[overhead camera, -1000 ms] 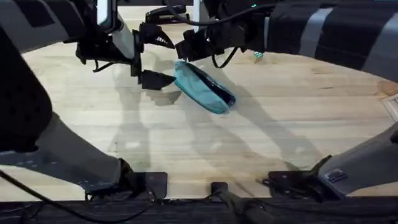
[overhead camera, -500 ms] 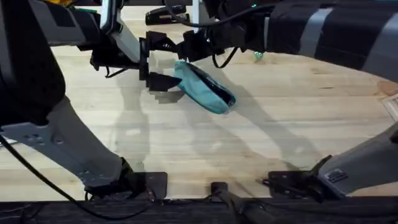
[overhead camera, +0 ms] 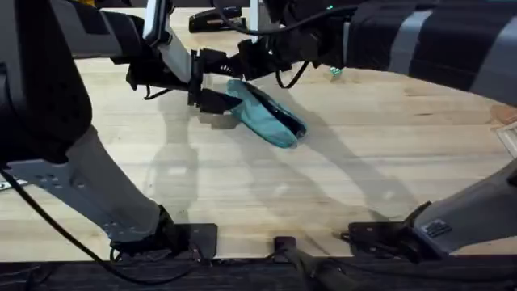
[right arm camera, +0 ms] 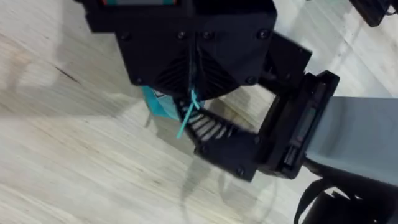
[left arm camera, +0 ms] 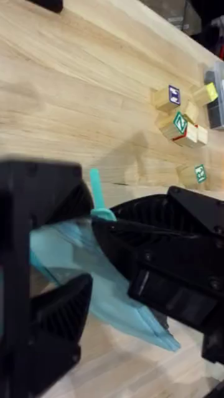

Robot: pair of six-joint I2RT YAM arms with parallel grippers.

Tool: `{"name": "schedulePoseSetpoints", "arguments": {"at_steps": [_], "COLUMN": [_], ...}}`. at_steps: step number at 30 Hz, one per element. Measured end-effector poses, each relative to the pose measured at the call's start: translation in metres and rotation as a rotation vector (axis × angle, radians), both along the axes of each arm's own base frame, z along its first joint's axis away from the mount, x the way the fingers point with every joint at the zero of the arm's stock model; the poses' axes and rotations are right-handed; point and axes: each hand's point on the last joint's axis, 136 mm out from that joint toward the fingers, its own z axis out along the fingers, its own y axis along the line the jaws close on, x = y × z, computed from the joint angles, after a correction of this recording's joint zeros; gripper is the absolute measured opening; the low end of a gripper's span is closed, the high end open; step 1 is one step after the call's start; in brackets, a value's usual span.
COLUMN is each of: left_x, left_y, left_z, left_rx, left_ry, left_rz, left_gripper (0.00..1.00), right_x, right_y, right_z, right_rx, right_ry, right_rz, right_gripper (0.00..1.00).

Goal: Unzip the bag, pick up the pens from the table one at a time and place them inside, then zip the bag closed.

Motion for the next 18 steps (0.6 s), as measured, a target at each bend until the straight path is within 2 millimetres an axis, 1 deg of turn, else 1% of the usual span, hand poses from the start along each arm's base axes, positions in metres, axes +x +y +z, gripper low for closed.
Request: {"name": "schedulePoseSetpoints", "arguments": {"at_steps": [1, 2, 3, 4, 6, 12, 15, 18], "left_x": [0.0, 0.0, 0.001, 0.001, 0.001, 0.001, 0.001, 0.001], "left_y": [0.0, 0.001, 0.001, 0.002, 0.002, 0.002, 0.002, 0.002], "left_z": [-0.001, -0.002, -0.002, -0.003, -0.004, -0.005, -0.005, -0.004], "left_rx": [0.007, 0.011, 0.014, 0.02, 0.027, 0.03, 0.029, 0.028], "left_ry": [0.001, -0.001, -0.006, -0.012, -0.011, -0.01, -0.01, -0.01], "left_rz": [0.0, -0.001, -0.001, -0.001, -0.002, -0.003, -0.002, -0.002], "left_gripper": [0.516, 0.377, 0.217, 0.088, 0.047, 0.043, 0.043, 0.043], "right_x": [0.0, 0.0, 0.0, -0.001, -0.001, -0.002, -0.007, -0.016], "right_y": [0.0, 0.0, 0.0, 0.0, 0.0, -0.001, -0.006, -0.018], "right_z": [0.0, 0.0, 0.0, -0.001, -0.001, 0.0, 0.004, 0.013], "right_rx": [0.0, 0.0, -0.001, -0.002, -0.002, -0.019, -0.052, -0.103], "right_ry": [0.0, 0.0, 0.001, 0.003, 0.004, -0.015, -0.037, -0.06], "right_rz": [0.0, 0.0, 0.0, 0.001, 0.001, 0.028, 0.069, 0.103], "right_gripper": [0.03, 0.03, 0.029, 0.029, 0.03, 0.03, 0.03, 0.03]}}
